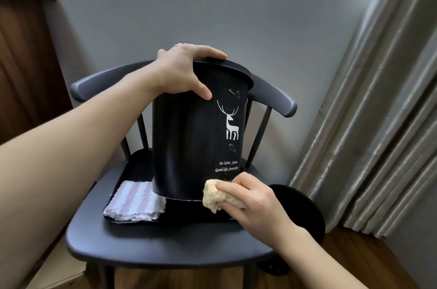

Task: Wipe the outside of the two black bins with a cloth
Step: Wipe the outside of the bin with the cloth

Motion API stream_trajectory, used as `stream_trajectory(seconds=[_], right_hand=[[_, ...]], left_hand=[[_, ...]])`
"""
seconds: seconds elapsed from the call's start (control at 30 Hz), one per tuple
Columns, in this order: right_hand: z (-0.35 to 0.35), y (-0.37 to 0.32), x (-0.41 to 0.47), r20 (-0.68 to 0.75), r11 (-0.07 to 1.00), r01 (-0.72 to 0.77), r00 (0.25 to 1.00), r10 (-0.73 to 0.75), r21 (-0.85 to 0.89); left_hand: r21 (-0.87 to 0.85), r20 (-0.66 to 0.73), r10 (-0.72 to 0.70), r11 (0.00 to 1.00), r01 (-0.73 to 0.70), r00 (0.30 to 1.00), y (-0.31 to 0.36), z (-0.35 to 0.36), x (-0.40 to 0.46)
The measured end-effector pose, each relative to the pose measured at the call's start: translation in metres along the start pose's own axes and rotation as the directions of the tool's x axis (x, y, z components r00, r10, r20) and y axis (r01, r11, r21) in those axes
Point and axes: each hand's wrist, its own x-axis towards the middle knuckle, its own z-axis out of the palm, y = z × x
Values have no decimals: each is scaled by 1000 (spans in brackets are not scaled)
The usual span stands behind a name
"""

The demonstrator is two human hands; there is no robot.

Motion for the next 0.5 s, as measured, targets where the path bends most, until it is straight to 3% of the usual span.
stream_trajectory(seconds=[0.27,0.43,0.5], right_hand=[[-2,-5,7,106,995,82,992,-75,-58],[-4,-1,44,-158,996,-76,985,69,-39],[-5,-2,50,-171,996,-72,983,61,-60]], left_hand=[[-38,46,-8,999,10,999,-8,-2,1],[-71,71,-4,997,9,997,-6,-4,-2],[-66,67,13,998,-8,998,-6,-5,-4]])
